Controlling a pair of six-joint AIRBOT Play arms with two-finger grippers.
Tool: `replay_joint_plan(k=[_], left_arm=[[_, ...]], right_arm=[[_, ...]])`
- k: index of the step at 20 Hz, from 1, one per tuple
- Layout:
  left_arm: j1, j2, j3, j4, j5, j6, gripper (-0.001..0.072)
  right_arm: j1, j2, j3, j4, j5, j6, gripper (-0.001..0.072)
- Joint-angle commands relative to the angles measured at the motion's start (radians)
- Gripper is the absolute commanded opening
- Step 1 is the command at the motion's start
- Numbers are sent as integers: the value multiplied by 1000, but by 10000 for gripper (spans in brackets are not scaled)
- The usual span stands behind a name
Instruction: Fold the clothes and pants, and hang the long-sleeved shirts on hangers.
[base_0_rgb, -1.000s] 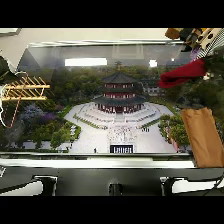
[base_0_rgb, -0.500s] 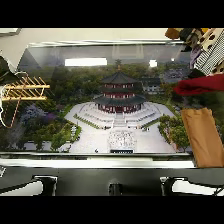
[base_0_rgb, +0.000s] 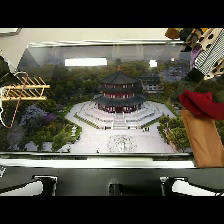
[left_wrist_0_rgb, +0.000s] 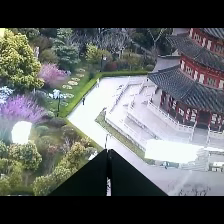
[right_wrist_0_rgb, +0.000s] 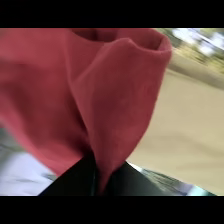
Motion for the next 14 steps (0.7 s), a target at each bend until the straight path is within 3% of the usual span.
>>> replay_joint_plan(k=[1,7,14], left_arm=[[1,0,0,0,-3,0,14],[1,0,0,0,-3,0,14],[1,0,0,0,-3,0,14]], right_arm=[[-1,48,-159,-92,73,-56,27],[-2,165,-526,-266,-25,-61,27],[-2,166,-595,-384,-32,-106,27]])
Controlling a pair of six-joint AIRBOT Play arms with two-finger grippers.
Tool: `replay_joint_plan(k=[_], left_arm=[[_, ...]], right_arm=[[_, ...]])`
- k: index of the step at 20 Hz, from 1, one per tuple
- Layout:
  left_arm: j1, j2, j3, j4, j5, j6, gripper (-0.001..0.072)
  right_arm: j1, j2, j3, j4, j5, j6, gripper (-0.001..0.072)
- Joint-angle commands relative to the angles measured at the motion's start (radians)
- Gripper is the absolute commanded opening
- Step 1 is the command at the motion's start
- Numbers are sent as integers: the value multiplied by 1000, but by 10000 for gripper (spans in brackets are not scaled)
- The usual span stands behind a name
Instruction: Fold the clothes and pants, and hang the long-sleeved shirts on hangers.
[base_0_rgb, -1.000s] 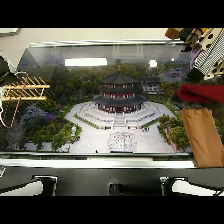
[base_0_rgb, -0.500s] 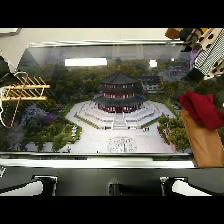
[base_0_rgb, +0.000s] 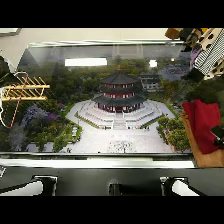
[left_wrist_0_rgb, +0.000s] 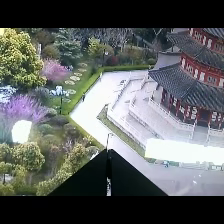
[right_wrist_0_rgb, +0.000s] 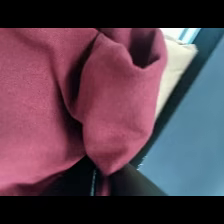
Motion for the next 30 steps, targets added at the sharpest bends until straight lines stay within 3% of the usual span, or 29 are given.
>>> replay_joint_plan(k=[1,14,15,18,19,22,23,26,29,30], left_arm=[[1,0,0,0,1,0,14],[1,0,0,0,1,0,14],[1,0,0,0,1,0,14],[1,0,0,0,1,0,14],[1,0,0,1,1,0,14],[-8,-20,0,2,2,0,14],[-25,-35,0,3,3,0,14],[-124,-79,-5,136,8,23,14],[-227,-70,-90,281,66,41,13],[-253,-56,-143,280,90,56,13]], right_arm=[[0,4,-27,-79,-6,-13,27],[0,4,-113,-146,10,-37,30],[0,4,-117,-147,24,-36,78],[0,9,-120,-175,45,-7,420],[0,22,-117,-181,30,-7,425],[1,102,-51,-74,-132,-24,387],[2,129,-12,33,-219,-77,297],[63,154,105,470,-435,-304,242],[316,142,136,568,-434,-449,105],[410,132,136,568,-407,-465,105]])
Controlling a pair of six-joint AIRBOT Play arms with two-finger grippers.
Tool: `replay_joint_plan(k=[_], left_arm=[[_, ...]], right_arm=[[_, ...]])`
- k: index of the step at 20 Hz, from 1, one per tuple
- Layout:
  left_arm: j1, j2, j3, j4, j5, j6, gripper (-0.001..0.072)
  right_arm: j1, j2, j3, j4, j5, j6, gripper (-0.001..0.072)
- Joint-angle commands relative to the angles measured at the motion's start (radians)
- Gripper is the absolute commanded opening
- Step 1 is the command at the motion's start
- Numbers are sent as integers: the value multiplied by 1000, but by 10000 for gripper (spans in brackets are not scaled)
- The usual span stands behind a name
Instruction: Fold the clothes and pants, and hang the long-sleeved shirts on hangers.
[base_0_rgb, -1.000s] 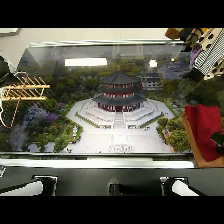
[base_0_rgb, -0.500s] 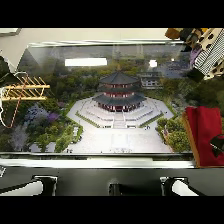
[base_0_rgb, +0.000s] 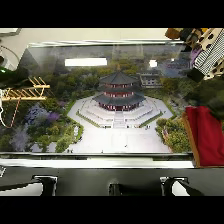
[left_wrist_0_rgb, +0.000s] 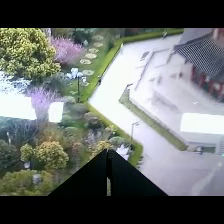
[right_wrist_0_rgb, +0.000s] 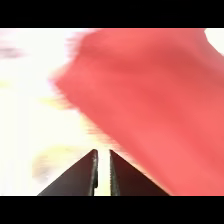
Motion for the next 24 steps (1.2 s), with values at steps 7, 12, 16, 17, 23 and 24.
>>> replay_joint_plan(k=[7,12,16,17,23,24], left_arm=[[-181,167,-488,98,233,52,14],[-186,172,-552,100,208,52,14],[-185,172,-552,101,185,52,15],[-185,172,-552,101,185,52,15],[-185,172,-552,101,185,52,15],[-185,172,-552,101,185,52,15]], right_arm=[[655,-80,34,150,44,-188,28],[660,-81,34,92,51,-188,30],[660,-81,34,61,110,-188,30],[660,-81,34,61,116,-188,30],[660,-81,34,61,115,-188,30],[660,-81,34,61,115,-188,30]])
